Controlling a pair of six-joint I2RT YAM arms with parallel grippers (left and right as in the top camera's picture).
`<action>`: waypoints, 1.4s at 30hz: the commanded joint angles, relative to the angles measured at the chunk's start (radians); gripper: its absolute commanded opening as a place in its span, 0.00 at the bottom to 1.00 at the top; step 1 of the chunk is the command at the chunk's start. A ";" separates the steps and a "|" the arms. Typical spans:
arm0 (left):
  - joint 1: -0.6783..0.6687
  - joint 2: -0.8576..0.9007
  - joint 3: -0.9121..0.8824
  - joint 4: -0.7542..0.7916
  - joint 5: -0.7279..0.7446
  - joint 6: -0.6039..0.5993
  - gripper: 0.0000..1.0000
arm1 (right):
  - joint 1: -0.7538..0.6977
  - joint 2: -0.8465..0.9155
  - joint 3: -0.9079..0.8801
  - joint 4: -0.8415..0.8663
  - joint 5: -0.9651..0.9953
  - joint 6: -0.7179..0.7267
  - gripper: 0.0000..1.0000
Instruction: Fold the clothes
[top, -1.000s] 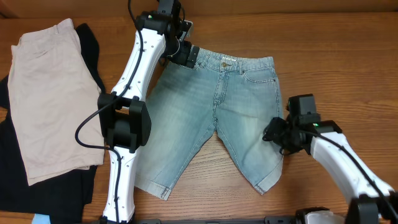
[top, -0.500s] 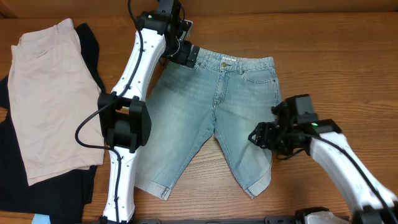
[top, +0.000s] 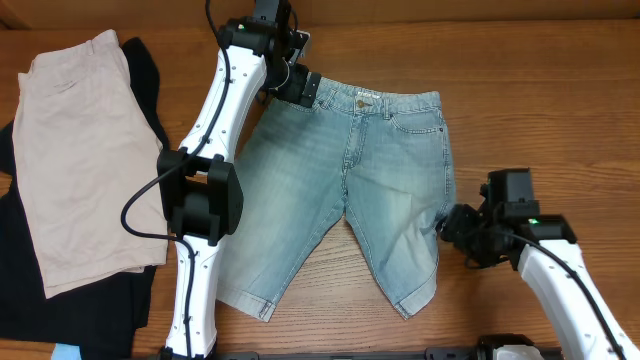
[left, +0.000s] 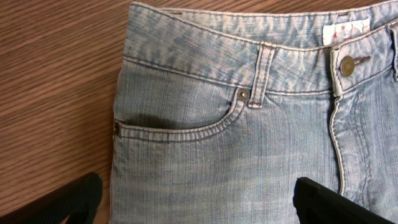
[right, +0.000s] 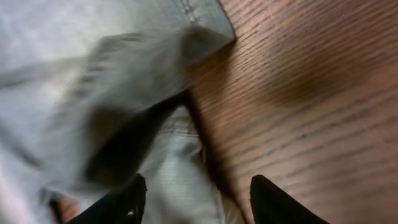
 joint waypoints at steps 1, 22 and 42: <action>-0.002 -0.008 0.013 0.000 -0.003 0.019 1.00 | -0.003 0.050 -0.069 0.068 -0.007 0.010 0.55; -0.003 -0.008 0.013 0.003 -0.002 0.016 1.00 | 0.004 0.163 -0.095 0.211 -0.021 0.008 0.04; -0.003 -0.007 0.013 0.013 -0.003 0.020 0.99 | -0.080 -0.298 0.043 -0.334 0.216 0.373 0.12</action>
